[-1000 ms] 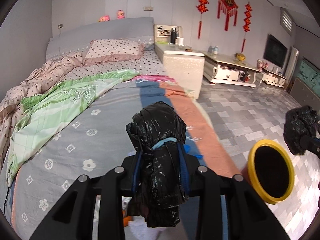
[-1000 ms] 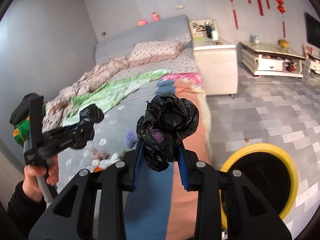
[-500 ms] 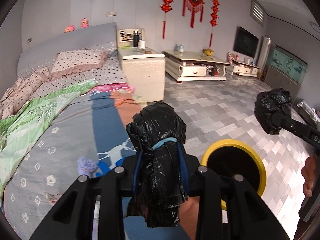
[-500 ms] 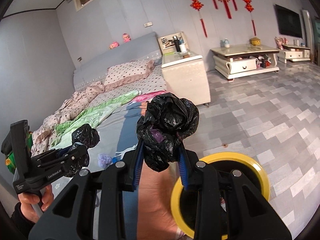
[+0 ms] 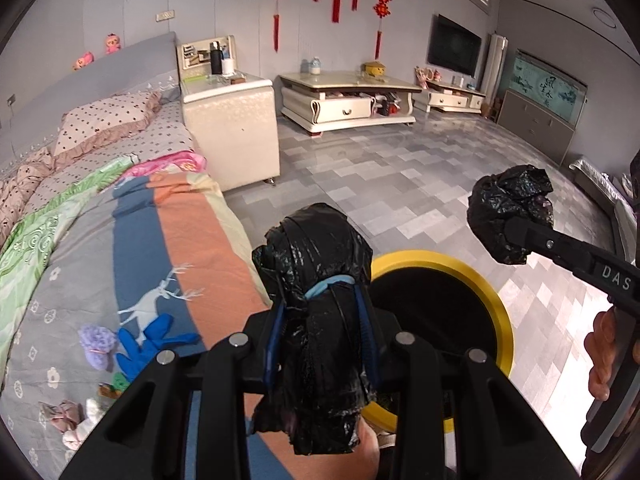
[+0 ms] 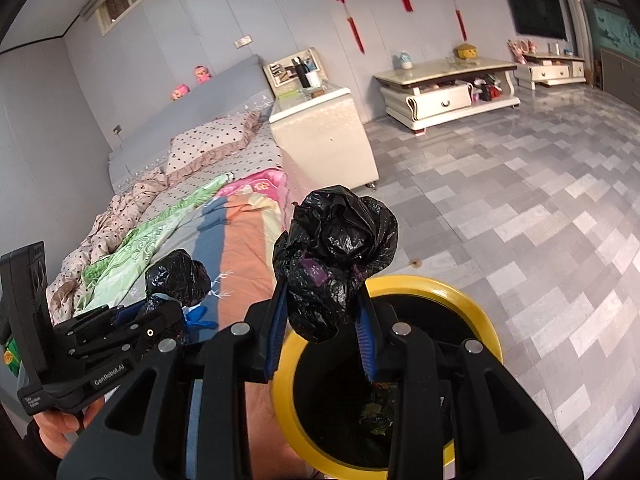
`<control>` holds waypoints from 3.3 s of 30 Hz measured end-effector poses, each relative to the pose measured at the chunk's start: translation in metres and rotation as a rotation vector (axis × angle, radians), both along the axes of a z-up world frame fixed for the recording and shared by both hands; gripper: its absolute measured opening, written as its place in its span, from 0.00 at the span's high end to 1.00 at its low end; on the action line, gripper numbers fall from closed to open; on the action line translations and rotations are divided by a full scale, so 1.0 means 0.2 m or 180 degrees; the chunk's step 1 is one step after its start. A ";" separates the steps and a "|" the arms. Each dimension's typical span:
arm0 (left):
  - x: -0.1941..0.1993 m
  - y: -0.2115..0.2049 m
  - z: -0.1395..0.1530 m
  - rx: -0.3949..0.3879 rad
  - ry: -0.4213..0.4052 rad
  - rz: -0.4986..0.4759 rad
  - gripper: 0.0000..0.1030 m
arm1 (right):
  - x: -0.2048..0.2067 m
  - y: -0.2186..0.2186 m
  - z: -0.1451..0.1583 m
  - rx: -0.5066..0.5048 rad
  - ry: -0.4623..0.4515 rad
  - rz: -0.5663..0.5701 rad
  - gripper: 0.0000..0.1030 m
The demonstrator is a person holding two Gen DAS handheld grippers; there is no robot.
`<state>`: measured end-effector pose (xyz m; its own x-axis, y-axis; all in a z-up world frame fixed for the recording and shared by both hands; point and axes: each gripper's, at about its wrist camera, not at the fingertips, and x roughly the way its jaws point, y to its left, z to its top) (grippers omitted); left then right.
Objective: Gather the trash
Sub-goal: 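Carry both black plastic bags over the yellow bin, then open both tools to drop the black bags into the bin, then move both tools back over the remaining trash on the bed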
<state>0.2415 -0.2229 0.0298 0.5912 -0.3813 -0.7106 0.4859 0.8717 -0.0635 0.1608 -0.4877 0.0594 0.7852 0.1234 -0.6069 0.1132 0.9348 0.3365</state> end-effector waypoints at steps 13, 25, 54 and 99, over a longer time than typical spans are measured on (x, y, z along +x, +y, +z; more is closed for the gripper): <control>0.02 -0.30 -0.28 0.0137 0.0276 -0.0202 0.70 | 0.12 -0.17 -0.37 0.0198 0.0403 -0.0244 0.71; 0.02 -0.35 -0.38 0.0062 0.0413 -0.0238 0.68 | 0.13 -0.18 -0.47 0.0225 0.0470 -0.0312 0.67; -0.02 0.27 -0.22 -0.0083 0.0190 0.0316 0.18 | 0.04 0.19 -0.22 -0.0100 0.0296 -0.0240 0.39; 0.08 1.96 -0.54 -0.0072 0.0530 0.1987 0.18 | 0.85 1.85 -0.63 -0.0608 0.1005 0.1277 0.38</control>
<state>0.2574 0.1700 -0.0780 0.5891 -0.0173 -0.8078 -0.1302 0.9847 -0.1161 0.3310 -0.1169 -0.0666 0.4751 0.2402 -0.8465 -0.1970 0.9666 0.1637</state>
